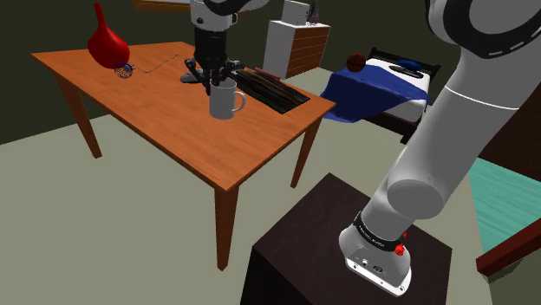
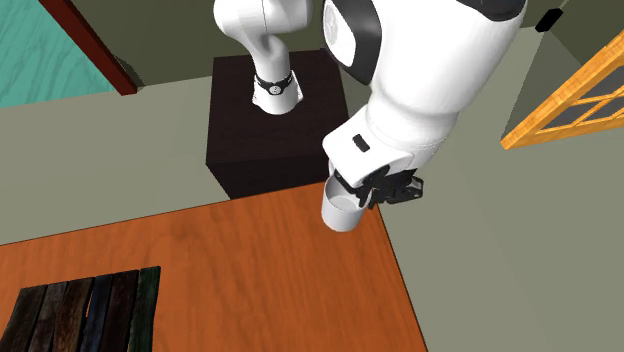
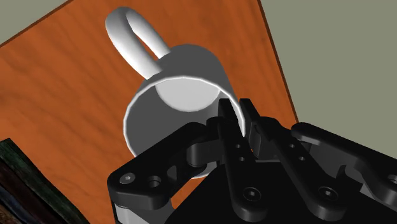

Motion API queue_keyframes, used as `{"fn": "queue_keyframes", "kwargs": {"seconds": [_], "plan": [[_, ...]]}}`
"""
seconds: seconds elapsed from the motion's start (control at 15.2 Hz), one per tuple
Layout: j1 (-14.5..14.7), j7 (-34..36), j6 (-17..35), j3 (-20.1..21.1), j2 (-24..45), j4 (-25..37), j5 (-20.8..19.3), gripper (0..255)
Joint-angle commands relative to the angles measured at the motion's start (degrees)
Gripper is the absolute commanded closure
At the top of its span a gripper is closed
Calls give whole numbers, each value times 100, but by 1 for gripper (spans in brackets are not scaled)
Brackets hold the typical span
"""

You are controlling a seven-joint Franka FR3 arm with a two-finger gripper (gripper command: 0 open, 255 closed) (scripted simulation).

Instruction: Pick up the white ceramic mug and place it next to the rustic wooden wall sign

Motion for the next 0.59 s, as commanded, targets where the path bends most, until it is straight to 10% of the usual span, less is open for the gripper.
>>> {"fn": "queue_keyframes", "kwargs": {"seconds": [0.0, 0.53], "plan": [[1, -8, -147, 2, -20, 125, 8, 255], [-344, -705, -256, -327, -105, 188, 71, 255]]}}
